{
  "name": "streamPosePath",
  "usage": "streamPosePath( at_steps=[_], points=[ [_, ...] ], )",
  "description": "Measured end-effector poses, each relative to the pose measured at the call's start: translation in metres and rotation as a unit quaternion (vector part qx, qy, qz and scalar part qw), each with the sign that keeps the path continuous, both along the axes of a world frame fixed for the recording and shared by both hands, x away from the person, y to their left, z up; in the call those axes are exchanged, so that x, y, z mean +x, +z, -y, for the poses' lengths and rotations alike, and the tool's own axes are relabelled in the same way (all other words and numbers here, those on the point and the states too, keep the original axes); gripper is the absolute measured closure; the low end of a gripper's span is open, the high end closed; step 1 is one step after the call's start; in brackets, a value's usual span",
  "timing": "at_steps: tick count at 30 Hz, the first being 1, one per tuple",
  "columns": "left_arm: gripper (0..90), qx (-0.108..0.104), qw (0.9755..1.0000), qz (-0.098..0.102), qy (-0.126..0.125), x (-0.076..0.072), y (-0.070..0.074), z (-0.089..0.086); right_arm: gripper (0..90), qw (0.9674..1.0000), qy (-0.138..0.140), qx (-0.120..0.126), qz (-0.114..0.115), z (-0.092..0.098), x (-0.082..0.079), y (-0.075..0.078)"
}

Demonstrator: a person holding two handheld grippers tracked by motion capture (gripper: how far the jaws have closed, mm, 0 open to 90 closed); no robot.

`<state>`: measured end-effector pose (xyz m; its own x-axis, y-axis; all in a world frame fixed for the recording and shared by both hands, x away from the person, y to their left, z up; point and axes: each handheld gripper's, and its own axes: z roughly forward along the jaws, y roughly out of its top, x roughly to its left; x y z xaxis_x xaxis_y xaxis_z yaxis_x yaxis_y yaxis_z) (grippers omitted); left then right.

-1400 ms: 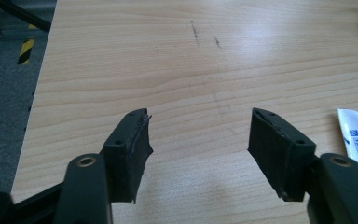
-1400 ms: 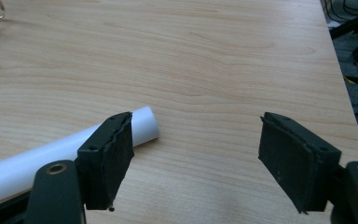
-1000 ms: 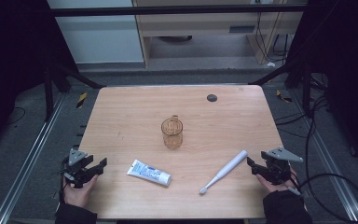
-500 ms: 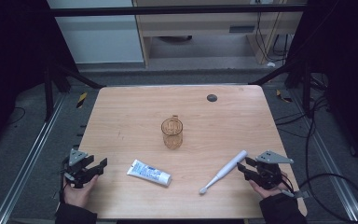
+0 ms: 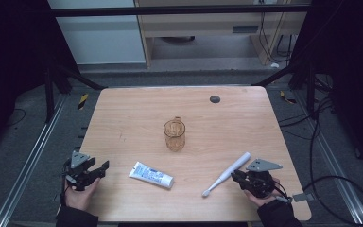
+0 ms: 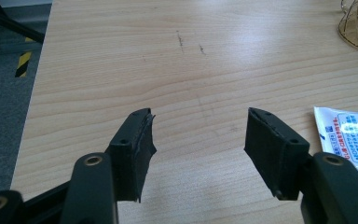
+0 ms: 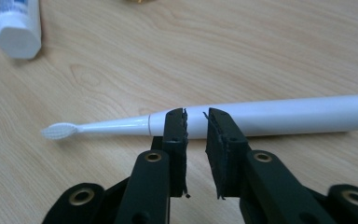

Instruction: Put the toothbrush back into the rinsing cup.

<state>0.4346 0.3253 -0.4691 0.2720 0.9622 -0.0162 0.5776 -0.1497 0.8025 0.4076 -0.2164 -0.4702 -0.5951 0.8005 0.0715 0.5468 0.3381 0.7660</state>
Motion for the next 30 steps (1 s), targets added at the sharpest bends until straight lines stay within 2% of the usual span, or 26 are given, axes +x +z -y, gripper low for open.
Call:
streamPosePath(
  at_steps=[7,11,17,30],
  points=[
    [42.7,0.004,1.0,0.003,-0.002,-0.001,0.001,0.002,85.6,0.9996,0.018,-0.017,-0.016,-0.015,0.001,-0.01],
    [43.1,0.006,1.0,0.003,-0.003,0.0,0.001,0.002,89.1,0.9995,0.019,-0.02,-0.015,-0.017,0.002,-0.012],
    [43.4,0.008,1.0,0.002,-0.003,0.0,0.0,0.003,90.0,0.9991,0.027,-0.023,-0.025,-0.022,0.004,-0.016],
    [43.8,0.01,0.9999,0.001,-0.004,0.0,0.0,0.004,90.0,0.9985,0.036,-0.03,-0.026,-0.033,0.01,-0.02]
  ],
)
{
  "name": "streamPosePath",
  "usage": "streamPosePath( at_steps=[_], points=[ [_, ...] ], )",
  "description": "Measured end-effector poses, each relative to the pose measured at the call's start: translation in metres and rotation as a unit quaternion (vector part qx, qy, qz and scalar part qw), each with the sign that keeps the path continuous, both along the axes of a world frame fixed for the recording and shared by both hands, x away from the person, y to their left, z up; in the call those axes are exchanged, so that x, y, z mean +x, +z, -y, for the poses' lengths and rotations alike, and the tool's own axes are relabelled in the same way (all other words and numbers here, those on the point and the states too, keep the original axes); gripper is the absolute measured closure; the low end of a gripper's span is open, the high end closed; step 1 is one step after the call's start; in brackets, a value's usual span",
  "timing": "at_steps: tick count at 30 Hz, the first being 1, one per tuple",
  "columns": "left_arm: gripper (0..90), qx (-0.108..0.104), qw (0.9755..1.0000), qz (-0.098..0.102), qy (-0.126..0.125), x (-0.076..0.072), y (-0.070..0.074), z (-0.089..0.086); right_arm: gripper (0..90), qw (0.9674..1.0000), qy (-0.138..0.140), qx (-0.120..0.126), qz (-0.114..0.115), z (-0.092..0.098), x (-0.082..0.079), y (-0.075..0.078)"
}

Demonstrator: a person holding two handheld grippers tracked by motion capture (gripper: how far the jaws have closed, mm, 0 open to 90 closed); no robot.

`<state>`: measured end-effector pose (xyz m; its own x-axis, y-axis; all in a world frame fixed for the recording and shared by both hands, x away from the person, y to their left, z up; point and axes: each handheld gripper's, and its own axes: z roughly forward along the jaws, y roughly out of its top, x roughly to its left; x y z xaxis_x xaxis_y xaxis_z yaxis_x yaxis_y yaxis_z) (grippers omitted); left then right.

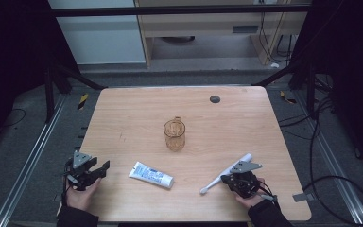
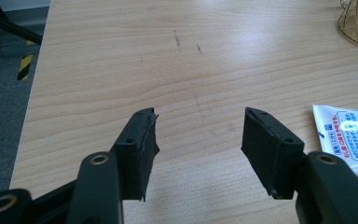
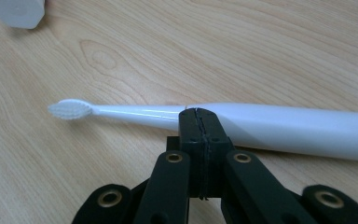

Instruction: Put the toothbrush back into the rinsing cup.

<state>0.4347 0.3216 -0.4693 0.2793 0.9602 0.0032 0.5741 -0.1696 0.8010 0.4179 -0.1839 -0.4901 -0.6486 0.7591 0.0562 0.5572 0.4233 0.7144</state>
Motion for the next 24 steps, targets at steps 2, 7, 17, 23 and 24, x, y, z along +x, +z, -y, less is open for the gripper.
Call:
streamPosePath(
  at_steps=[2,7,17,23,24],
  points=[
    [43.9,0.0,1.0,0.0,-0.001,0.0,0.0,0.0,90.0,1.0,0.001,-0.001,0.002,-0.002,0.002,-0.001],
    [44.1,0.0,1.0,0.0,-0.003,0.0,0.0,0.0,89.9,1.0,0.003,-0.004,0.003,-0.006,0.006,-0.002],
    [43.1,0.001,1.0,0.0,-0.002,0.001,0.0,0.0,89.9,0.9999,0.004,-0.008,0.012,-0.014,0.013,-0.002],
    [42.3,0.003,1.0,0.0,0.0,0.001,0.0,0.0,89.9,0.9999,0.005,-0.004,0.014,-0.015,0.015,0.0],
    [42.2,0.003,1.0,0.001,0.001,0.001,-0.001,0.001,89.9,0.9996,0.0,0.002,0.028,-0.012,0.014,0.004]
  ],
)
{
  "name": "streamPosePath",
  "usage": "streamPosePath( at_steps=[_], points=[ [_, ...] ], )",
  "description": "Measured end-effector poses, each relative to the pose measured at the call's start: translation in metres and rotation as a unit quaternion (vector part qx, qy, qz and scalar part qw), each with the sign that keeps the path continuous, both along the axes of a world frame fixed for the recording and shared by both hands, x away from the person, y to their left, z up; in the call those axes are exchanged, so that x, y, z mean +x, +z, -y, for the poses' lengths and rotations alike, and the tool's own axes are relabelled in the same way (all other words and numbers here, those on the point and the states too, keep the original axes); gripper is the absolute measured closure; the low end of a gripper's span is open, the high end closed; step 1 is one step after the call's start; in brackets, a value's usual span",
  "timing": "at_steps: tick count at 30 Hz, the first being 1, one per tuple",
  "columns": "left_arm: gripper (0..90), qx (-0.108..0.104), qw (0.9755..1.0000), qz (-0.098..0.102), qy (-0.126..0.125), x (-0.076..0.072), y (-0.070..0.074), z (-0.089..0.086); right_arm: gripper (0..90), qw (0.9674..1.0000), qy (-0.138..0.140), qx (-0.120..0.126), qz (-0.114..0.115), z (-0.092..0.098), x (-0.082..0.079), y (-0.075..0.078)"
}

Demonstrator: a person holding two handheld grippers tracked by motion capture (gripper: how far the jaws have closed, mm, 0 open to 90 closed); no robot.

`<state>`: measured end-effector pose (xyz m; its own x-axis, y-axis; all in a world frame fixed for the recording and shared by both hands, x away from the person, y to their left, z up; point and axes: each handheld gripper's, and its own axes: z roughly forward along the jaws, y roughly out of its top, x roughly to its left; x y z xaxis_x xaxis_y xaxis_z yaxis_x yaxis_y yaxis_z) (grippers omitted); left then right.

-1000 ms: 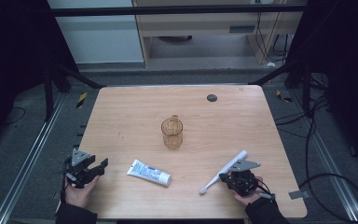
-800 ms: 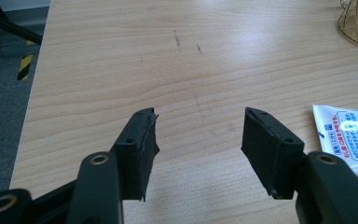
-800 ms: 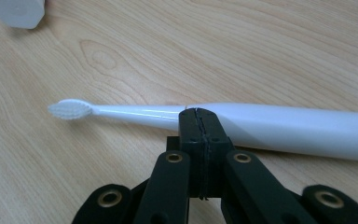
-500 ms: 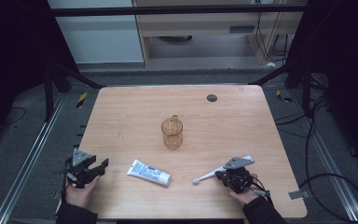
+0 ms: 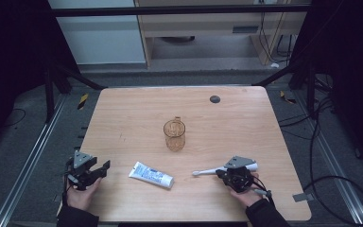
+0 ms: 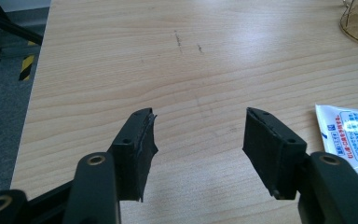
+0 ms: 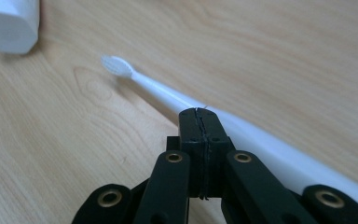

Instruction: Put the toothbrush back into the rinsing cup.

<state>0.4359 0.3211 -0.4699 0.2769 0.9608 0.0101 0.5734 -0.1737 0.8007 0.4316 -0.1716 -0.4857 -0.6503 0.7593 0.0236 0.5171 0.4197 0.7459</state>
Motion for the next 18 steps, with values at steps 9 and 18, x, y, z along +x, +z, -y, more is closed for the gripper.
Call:
streamPosePath(
  at_steps=[9,18],
  points=[
    [41.3,-0.001,1.0,0.001,0.001,0.0,0.0,0.0,90.0,0.9956,-0.083,0.014,0.04,0.04,0.018,0.018],
    [41.3,-0.007,1.0,0.001,-0.002,0.0,0.0,0.0,90.0,0.989,-0.146,-0.013,0.015,0.079,0.024,0.007]
  ],
)
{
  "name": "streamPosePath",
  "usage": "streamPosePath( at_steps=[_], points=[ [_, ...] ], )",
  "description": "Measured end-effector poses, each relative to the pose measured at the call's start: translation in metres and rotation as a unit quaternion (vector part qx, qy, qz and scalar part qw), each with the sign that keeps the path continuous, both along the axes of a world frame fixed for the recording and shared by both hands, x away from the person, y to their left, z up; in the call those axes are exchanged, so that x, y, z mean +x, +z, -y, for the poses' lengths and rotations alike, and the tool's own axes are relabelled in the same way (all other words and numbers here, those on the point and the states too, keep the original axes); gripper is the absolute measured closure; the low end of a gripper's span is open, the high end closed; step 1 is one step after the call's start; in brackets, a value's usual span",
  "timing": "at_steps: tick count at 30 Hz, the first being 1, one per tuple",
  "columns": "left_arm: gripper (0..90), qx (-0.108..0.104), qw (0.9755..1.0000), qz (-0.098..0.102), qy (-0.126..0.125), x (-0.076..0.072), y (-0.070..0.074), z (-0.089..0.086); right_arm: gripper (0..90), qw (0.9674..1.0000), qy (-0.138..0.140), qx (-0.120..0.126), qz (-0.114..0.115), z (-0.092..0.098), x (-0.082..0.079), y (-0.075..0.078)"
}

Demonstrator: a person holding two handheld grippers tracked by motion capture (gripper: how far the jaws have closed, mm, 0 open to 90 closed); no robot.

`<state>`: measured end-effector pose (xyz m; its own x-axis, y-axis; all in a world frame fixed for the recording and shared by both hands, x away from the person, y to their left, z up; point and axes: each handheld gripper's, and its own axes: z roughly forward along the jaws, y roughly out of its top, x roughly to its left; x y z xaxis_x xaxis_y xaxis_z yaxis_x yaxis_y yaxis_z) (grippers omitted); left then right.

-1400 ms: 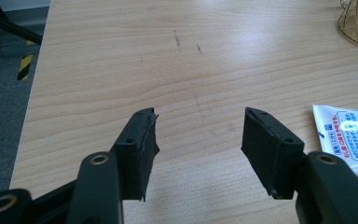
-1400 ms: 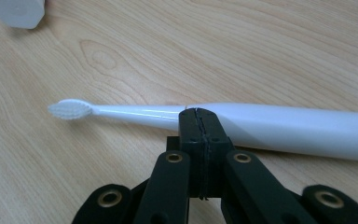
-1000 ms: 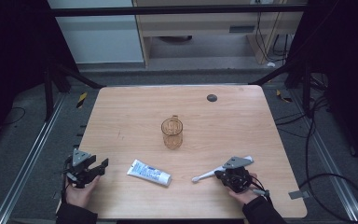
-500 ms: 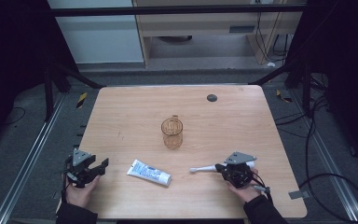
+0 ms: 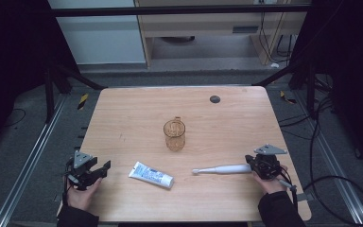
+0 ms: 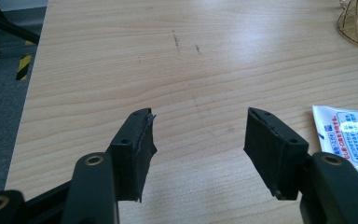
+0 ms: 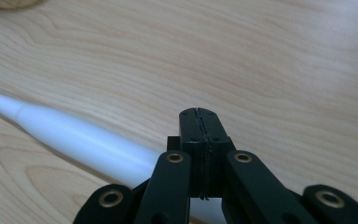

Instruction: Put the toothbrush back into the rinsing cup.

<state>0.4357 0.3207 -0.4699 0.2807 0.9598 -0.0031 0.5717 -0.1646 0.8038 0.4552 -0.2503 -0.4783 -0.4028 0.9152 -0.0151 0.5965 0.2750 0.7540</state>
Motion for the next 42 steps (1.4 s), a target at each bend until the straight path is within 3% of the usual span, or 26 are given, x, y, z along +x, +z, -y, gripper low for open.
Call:
streamPosePath(
  at_steps=[9,20,42],
  points=[
    [41.3,0.006,1.0,-0.001,-0.001,0.0,0.0,0.0,90.0,0.9996,-0.011,-0.021,-0.018,0.006,0.001,-0.006],
    [40.8,0.006,1.0,0.0,-0.003,-0.001,0.0,0.0,89.9,0.9992,-0.005,-0.032,-0.024,0.007,-0.008,-0.008],
    [40.5,0.004,1.0,0.002,-0.005,-0.002,0.0,0.0,89.9,0.9992,0.018,-0.023,-0.027,0.004,-0.035,-0.005]
  ],
)
